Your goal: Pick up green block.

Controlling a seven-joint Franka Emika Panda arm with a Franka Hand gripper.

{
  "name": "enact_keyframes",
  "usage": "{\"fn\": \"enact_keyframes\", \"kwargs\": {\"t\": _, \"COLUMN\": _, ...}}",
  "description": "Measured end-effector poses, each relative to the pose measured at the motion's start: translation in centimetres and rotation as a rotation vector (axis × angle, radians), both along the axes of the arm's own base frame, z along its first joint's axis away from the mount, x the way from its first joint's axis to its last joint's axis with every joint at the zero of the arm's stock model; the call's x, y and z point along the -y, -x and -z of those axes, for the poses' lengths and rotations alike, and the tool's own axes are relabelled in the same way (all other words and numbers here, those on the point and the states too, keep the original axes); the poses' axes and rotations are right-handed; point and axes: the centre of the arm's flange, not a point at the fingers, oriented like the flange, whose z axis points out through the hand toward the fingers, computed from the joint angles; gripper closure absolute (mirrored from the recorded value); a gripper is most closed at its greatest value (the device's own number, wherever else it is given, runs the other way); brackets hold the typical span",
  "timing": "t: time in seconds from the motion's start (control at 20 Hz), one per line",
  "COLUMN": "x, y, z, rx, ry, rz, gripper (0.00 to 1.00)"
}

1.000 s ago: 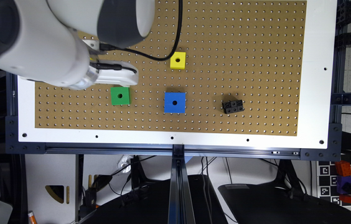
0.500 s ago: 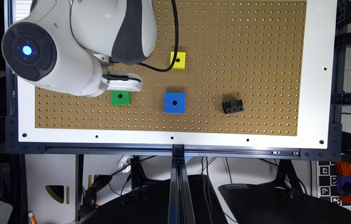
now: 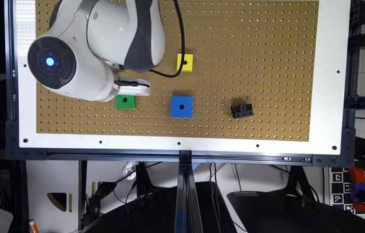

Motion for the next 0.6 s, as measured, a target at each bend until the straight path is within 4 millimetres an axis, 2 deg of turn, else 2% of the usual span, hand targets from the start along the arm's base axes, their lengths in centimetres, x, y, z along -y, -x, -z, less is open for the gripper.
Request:
{"fn": "enact_keyframes", "kwargs": {"t": 0.15, "x": 0.0, "y": -0.2, "z": 0.9, "rx": 0.004, "ry": 0.001, "rz": -0.001, "gripper": 0.00}}
{"fn": "enact_keyframes", "kwargs": {"t": 0.6, "x": -0.5, "y": -2.8, "z": 1.1, "rx": 0.034, "ry": -0.001, "rz": -0.018, "gripper": 0.00}}
